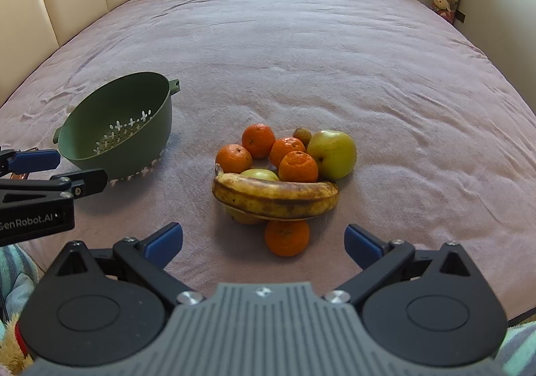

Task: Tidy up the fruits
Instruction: 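Close the right gripper on the banana while the left gripper approaches a mandarin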

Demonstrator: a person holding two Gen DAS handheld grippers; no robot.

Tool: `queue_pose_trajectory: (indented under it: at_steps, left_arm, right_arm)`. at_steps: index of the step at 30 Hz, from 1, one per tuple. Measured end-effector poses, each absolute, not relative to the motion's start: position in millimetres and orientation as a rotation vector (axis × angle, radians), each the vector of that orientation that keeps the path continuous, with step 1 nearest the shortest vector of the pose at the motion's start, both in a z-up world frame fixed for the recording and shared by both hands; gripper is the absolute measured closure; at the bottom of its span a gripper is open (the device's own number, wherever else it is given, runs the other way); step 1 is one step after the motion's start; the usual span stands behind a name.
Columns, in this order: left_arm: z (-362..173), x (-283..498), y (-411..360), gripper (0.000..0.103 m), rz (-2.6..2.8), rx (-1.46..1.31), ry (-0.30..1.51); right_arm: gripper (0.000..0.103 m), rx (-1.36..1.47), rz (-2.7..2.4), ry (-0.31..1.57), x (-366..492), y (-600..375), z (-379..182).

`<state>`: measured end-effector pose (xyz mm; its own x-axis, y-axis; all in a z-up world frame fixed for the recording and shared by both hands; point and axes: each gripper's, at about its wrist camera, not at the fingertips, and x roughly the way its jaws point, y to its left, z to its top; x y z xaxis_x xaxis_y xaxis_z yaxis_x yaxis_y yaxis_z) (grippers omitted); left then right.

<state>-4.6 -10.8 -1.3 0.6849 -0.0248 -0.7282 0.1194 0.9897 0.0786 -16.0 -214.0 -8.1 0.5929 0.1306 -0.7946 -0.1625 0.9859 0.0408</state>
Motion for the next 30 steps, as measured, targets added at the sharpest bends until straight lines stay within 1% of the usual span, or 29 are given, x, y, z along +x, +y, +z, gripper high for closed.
queue_pose_trajectory:
  at_steps: [7,12,13,14,15,16,17,18,20,22,26,27,28,30]
  left_arm:
    - [-1,-4,-10,0.021,-0.083,0.120,0.817]
    - [-2,-3,-10,0.025,-0.112,0.092,0.830]
    - [-2,-2,-10,0.028,-0.118,0.086,0.830]
    - [-2,-2,-10,0.029,-0.126,0.081,0.830]
    - [-2,-1,-10,0.030,-0.134,0.074,0.831]
    - [-2,0,-10,0.033,-0.143,0.063,0.833]
    - [-2,1,-11,0.038,-0.152,0.051,0.834]
    - [-2,2,-11,0.039,-0.163,0.040,0.835]
    - [-3,5,-13,0.042,-0.186,0.025,0.842]
    - [-5,9,-17,0.046,-0.206,0.019,0.849]
    - [-11,19,-25,0.053,-0.237,0.010,0.885]
    - [-12,23,-26,0.053,-0.245,-0.003,0.899]
    - [-14,27,-26,0.054,-0.251,-0.022,0.918]
    - [-17,36,-27,0.055,-0.261,-0.064,0.950]
  right_arm:
    - [0.004,-0.036,0.168,0.924,-16,-214,-9]
    - [0.004,-0.026,0.154,0.934,-14,-218,-12]
    - [0.006,-0.020,0.149,0.938,-13,-219,-14]
    - [0.015,-0.011,0.145,0.945,-12,-222,-15]
    - [0.019,0.001,0.144,0.955,-10,-224,-17]
    - [0.023,0.017,0.139,0.966,-8,-227,-20]
    - [0.025,0.032,0.133,0.972,-7,-230,-22]
    - [0.026,0.047,0.127,0.976,-5,-233,-23]
    - [0.034,0.087,0.117,0.983,-1,-239,-25]
    - [0.037,0.145,0.103,0.991,3,-245,-27]
    - [0.037,0.335,0.058,1.033,14,-264,-33]
    - [0.037,0.401,0.047,1.048,17,-270,-36]
    - [0.039,0.465,0.035,1.062,19,-276,-39]
    - [0.046,0.585,0.000,1.087,23,-286,-47]
